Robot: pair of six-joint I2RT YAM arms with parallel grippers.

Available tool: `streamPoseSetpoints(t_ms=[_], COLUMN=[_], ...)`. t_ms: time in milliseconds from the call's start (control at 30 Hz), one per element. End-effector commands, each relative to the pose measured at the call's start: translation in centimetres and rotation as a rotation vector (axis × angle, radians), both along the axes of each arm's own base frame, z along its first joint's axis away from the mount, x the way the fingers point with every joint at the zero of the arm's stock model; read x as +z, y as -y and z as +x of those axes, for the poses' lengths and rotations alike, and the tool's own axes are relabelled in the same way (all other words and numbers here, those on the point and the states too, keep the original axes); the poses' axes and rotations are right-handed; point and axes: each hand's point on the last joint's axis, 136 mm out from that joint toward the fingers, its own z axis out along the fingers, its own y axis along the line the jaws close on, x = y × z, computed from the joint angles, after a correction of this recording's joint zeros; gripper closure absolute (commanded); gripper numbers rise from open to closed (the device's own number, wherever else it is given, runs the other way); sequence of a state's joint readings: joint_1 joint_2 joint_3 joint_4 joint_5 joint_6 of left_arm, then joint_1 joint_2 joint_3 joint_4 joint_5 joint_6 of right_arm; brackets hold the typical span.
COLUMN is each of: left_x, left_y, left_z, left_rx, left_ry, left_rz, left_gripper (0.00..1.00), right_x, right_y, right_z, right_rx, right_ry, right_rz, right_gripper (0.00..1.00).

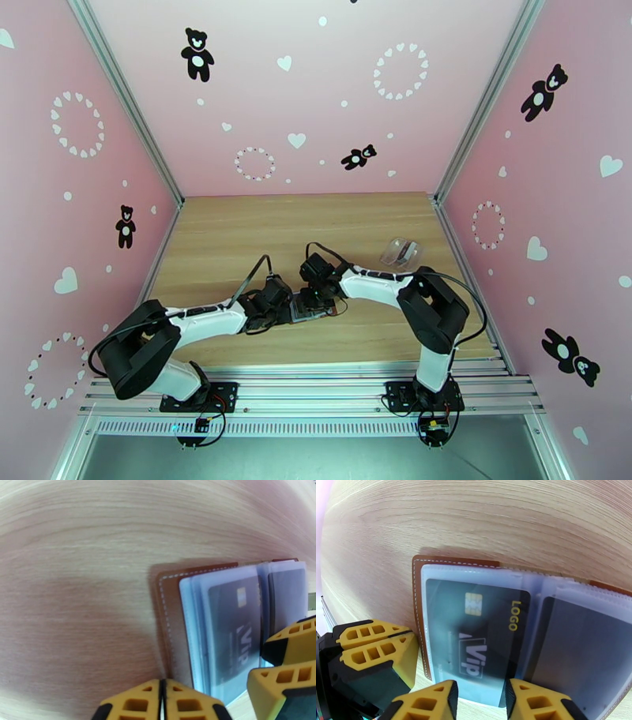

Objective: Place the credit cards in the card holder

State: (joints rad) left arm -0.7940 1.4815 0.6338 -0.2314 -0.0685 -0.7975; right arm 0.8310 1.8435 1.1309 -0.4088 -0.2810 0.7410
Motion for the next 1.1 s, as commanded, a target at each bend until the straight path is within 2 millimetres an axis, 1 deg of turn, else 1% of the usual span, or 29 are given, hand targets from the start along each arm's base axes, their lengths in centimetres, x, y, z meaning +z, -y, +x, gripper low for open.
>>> streamPoseSetpoints(t_ms=[0,100,167,300,433,600,700,933,1067], left_x=[0.3,0.6,0.6,0.6,0.8,1.0,1.3,1.7,1.7], left_y=[-0.9,-1.0,-1.1,-1.4,-1.8,-2.1,-2.2,-2.2,-1.8], left_z=[-0.3,-0.5,-0.6,-0.9,-1.2,-1.5,-1.6,-1.9,-2.0], left_rx=[0.018,0.017,0.018,0.024,0.030,0.037,0.042,0.043,0.033], left_ry=[-0.002,0.002,0.003,0.003,0.011,0.019,0.028,0.033,0.028], left_rz=[0.007,0.001,-0.001,-0.008,-0.013,-0.028,-0.041,-0.065,-0.094], left_gripper=[0.89,0.89,0.89,0.89,0.88,0.88,0.83,0.79,0.78], right_x=[2.1,3.3,3.7,3.8,4.1,4.1,4.1,4.5,4.5], right_y=[0.5,1.9,2.9,5.6,7.4,10.3,11.6,12.4,11.9], right_z=[0.2,0.9,1.5,2.3,2.6,2.9,2.9,2.7,2.6], right_rx=[0.003,-0.004,-0.011,-0.042,-0.059,-0.087,-0.104,-0.100,-0.094], right_ry=[0.061,0.118,0.143,0.175,0.191,0.217,0.222,0.231,0.221], right_rz=[-0.006,-0.056,-0.085,-0.160,-0.183,-0.247,-0.268,-0.281,-0.257], right_gripper=[0.60,0.58,0.57,0.53,0.50,0.48,0.47,0.46,0.46])
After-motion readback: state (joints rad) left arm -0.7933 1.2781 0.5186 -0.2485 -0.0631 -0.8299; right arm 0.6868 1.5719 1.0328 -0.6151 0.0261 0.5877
